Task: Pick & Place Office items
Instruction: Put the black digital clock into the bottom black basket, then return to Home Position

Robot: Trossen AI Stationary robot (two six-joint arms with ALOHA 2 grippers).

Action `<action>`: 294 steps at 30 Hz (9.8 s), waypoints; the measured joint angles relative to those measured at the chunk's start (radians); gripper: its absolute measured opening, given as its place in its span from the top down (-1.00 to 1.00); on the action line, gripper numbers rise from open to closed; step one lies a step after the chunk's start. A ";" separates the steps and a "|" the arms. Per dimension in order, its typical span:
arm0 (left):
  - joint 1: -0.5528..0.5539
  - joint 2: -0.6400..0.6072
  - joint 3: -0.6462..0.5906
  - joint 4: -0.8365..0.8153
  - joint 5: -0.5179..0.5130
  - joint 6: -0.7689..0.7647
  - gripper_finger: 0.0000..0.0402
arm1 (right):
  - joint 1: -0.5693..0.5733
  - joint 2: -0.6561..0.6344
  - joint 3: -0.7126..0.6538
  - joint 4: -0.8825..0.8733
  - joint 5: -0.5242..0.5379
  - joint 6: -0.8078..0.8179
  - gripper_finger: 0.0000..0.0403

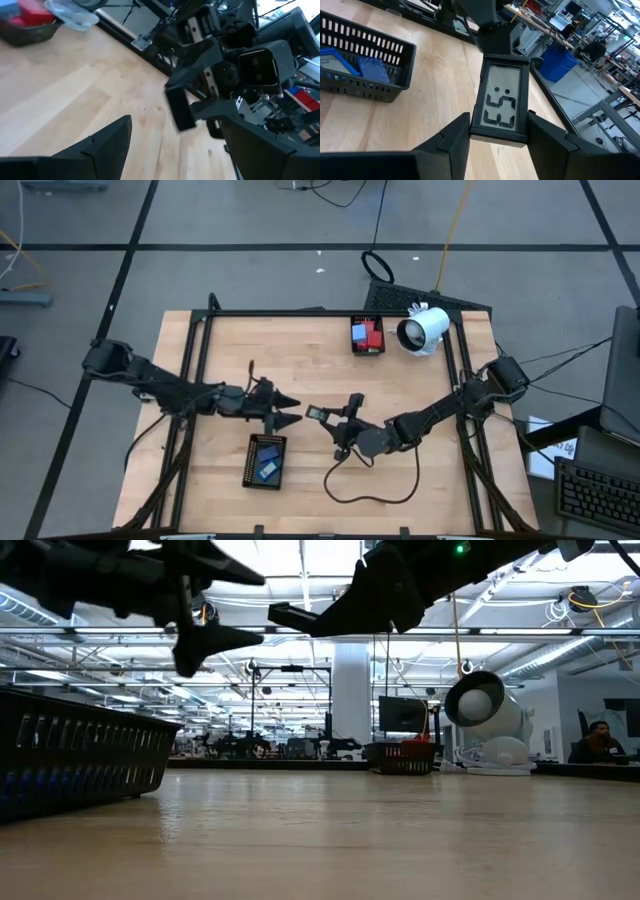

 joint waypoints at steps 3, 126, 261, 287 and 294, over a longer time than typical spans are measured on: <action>0.000 0.056 0.057 -0.004 0.021 0.019 -0.55 | 0.000 0.000 0.000 0.000 0.001 0.001 0.22; -0.181 -0.383 0.197 -0.728 -0.006 0.451 0.73 | -0.460 -1.659 -1.009 -0.112 -0.741 0.469 0.02; 0.440 -1.296 -0.376 -0.685 0.402 0.616 0.08 | -0.253 -1.633 -1.010 -0.300 -0.500 0.323 0.03; 0.370 -1.295 -0.403 -0.707 0.334 0.724 0.06 | -0.253 -1.633 -1.010 -0.300 -0.500 0.323 0.03; 0.371 -1.294 -0.403 -0.704 0.333 0.818 -0.04 | -0.253 -1.633 -1.010 -0.300 -0.500 0.323 0.03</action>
